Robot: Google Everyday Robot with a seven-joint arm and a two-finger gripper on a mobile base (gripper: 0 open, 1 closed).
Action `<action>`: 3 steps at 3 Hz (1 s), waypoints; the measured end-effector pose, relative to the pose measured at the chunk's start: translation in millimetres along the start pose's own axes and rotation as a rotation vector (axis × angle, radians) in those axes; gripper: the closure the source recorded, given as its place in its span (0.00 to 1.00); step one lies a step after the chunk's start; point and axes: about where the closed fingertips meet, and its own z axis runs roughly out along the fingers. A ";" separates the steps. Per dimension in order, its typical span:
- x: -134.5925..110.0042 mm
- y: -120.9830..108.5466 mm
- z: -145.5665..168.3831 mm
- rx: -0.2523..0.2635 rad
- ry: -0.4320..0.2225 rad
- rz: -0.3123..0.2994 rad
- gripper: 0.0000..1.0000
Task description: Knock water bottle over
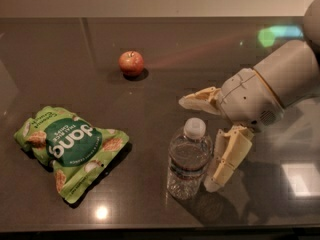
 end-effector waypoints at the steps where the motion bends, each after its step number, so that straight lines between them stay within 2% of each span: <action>1: -17.0 6.3 9.4 -0.057 -0.076 -0.031 0.00; 2: -24.9 20.6 11.3 -0.129 -0.131 -0.063 0.00; 3: -25.0 33.0 11.9 -0.188 -0.167 -0.087 0.15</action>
Offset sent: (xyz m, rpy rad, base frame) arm -0.0427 0.0208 0.0151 0.1889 0.1128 0.2244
